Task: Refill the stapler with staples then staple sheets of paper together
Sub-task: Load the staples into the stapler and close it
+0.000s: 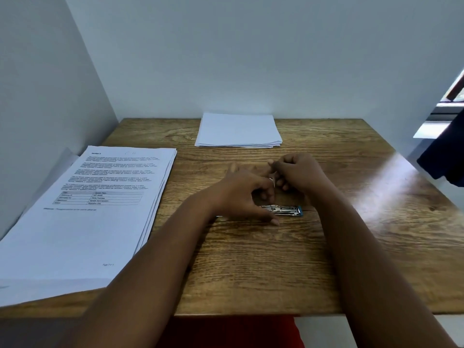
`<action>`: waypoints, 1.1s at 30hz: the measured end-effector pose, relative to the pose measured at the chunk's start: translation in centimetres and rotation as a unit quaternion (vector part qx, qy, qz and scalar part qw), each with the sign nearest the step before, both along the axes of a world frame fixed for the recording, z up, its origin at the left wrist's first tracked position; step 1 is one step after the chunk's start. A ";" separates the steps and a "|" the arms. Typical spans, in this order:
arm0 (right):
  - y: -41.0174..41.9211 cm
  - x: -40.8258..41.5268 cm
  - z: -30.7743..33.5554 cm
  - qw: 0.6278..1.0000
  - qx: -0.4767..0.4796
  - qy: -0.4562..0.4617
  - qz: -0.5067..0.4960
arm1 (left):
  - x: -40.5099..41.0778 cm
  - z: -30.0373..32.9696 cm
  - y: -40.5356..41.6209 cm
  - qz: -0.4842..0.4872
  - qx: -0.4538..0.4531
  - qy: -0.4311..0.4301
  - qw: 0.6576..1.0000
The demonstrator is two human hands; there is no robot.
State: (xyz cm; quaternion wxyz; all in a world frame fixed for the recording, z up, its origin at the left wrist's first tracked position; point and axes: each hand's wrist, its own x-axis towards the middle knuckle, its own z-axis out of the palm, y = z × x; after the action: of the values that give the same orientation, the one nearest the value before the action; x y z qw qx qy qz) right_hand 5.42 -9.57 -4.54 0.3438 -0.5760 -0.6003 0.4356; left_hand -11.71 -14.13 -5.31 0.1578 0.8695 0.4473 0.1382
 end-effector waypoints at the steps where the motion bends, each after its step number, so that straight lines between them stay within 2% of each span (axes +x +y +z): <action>1: 0.1 0.0 0.0 1.000 -0.002 -0.002 0.001 | 0.0 0.0 0.0 -0.001 -0.008 -0.010 1.000; 4: 0.3 0.3 -0.1 1.000 -0.015 0.009 0.005 | 0.1 0.4 -0.3 -0.013 -0.011 -0.031 0.999; 6: 0.4 0.5 0.0 0.996 -0.034 0.076 0.014 | -0.2 0.8 -0.3 -0.002 -0.010 -0.115 0.993; 8: 0.5 0.8 0.3 0.984 -0.056 0.170 0.018 | -1.0 1.1 0.0 0.048 0.011 -0.225 0.973; 10: 0.6 0.9 0.5 0.972 -0.068 0.226 0.024 | -1.8 1.3 0.2 0.094 0.040 -0.288 0.952; 13: 0.7 0.8 0.5 0.958 -0.072 0.274 0.050 | -2.4 1.1 0.7 0.120 0.087 -0.265 0.953; 17: 0.6 0.6 0.3 0.954 -0.067 0.278 0.090 | -2.8 0.5 1.4 0.156 0.088 -0.225 0.958; 22: 0.4 0.4 0.2 0.944 -0.072 0.307 0.101 | -3.1 0.3 1.4 0.177 0.026 -0.256 0.950; 25: 0.1 0.1 0.2 0.947 -0.067 0.290 0.120 | -2.6 0.4 1.0 0.185 -0.020 -0.275 0.943; 33: -0.4 -0.3 0.6 0.950 -0.067 0.274 0.135 | -2.5 0.7 0.7 0.224 -0.059 -0.298 0.926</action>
State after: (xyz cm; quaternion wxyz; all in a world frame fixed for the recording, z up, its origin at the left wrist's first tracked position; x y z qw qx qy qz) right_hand 5.16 -9.99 -3.99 0.3938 -0.3697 -0.5244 0.6582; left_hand -14.16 -13.47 -4.64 0.2999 0.6546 0.5701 0.3955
